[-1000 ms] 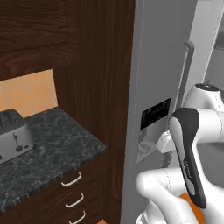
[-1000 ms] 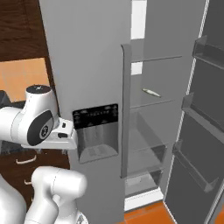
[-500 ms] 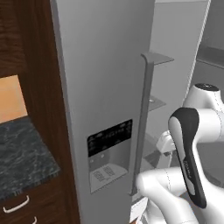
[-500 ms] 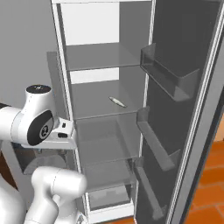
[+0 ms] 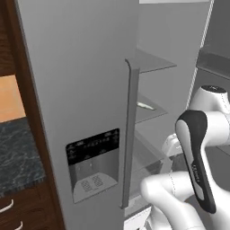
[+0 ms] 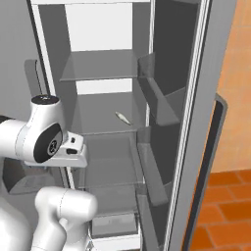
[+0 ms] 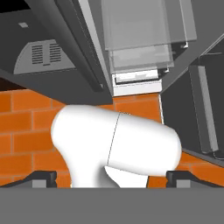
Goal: Place one potato and one fish in each tupperware on the nearby counter, to pack two identical lunches.
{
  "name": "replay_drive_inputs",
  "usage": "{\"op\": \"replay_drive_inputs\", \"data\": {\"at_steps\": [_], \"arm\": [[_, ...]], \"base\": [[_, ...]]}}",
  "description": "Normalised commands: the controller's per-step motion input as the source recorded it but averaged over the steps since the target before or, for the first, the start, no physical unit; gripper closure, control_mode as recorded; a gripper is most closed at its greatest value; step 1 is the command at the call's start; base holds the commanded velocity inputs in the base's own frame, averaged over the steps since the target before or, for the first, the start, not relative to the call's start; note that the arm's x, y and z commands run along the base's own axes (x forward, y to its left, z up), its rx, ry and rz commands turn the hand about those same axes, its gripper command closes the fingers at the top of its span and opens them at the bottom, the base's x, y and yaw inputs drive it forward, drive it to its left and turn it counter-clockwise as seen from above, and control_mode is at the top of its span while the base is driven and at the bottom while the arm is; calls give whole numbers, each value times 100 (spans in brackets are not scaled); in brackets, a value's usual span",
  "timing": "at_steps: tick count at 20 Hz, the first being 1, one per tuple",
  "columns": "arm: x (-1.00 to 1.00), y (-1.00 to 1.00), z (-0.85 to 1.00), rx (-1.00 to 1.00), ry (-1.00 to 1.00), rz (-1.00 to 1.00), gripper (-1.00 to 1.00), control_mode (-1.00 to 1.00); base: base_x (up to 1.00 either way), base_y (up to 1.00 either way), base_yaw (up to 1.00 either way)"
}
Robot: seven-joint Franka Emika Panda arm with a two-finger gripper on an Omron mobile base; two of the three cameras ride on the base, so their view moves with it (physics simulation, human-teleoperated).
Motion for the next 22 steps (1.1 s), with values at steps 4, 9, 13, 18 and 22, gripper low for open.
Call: {"op": "replay_drive_inputs", "data": {"at_steps": [4, 9, 13, 18, 22], "arm": [[0, 0, 0, 0, 0, 0, -100, 100], [0, 0, 0, 0, 0, 0, -100, 100], [0, 0, 0, 0, 0, 0, -100, 100], [0, 0, 0, 0, 0, 0, -100, 100], [0, 0, 0, 0, 0, 0, -100, 100]], "base": [[91, -12, 0], [32, -30, 0], [-4, -67, 0], [21, -7, 0], [67, -14, 0]]}}
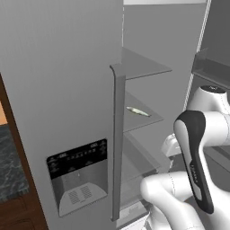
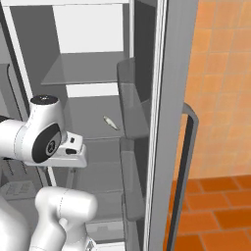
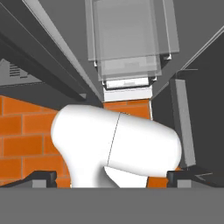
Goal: Place one potato and one fish in each tupperware on the nearby counter, to pack two identical lunches.
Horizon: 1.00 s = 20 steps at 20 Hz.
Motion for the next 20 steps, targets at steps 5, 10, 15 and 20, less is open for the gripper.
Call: {"op": "replay_drive_inputs", "data": {"at_steps": [5, 10, 15, 20], "arm": [[0, 0, 0, 0, 0, 0, -100, 100], [0, 0, 0, 0, 0, 0, -100, -100], [6, -3, 71, 0, -32, 6, -100, -100], [71, 2, 9, 0, -33, 3, -100, -100]], "base": [[16, -19, 2], [0, 0, 0], [0, 0, 0], [0, 0, 0]]}}
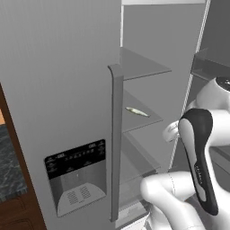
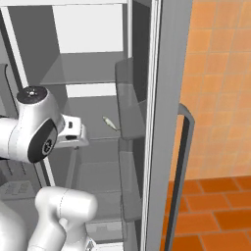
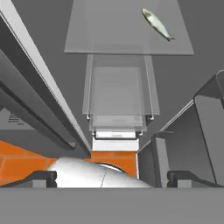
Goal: Place one potato and one fish in each tupperware on the nearby counter, to pack two identical lunches.
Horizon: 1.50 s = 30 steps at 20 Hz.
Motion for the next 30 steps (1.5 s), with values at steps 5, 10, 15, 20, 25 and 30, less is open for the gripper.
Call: {"op": "replay_drive_inputs", "data": {"at_steps": [5, 10, 15, 20, 25, 30], "arm": [[100, 1, -22, 0, 0, 1, -100, -100], [100, 0, -9, 0, 0, 8, -100, -100], [98, -6, -34, 0, 0, 9, -100, -100], [79, -6, -37, 0, -4, 7, -100, -100], [88, -1, -7, 0, -14, 4, -100, -100], [69, -2, -5, 0, -9, 5, -100, -100]], "base": [[0, 0, 0], [0, 0, 0], [0, 0, 0], [0, 0, 0], [0, 0, 0], [0, 0, 0]]}}
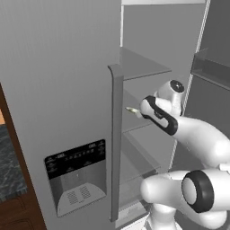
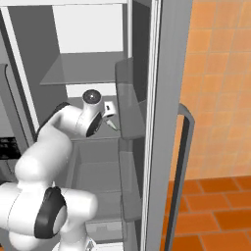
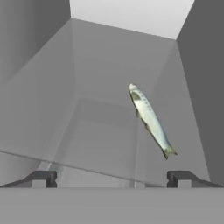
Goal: Place one potato and one fish in each tupperware on the nearby counter, to pack two identical lunches.
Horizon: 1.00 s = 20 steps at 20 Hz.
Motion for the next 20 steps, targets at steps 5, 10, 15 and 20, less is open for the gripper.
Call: {"op": "replay_drive_inputs", "data": {"at_steps": [5, 10, 15, 20], "arm": [[55, -2, -12, 0, 0, 3, -100, -100], [54, 4, -36, -4, 10, 0, -100, -100], [55, 2, -22, -3, 2, 0, -100, -100], [63, 0, -10, -1, 0, 0, -100, -100]], "base": [[0, 0, 0], [0, 0, 0], [0, 0, 0], [0, 0, 0]]}}
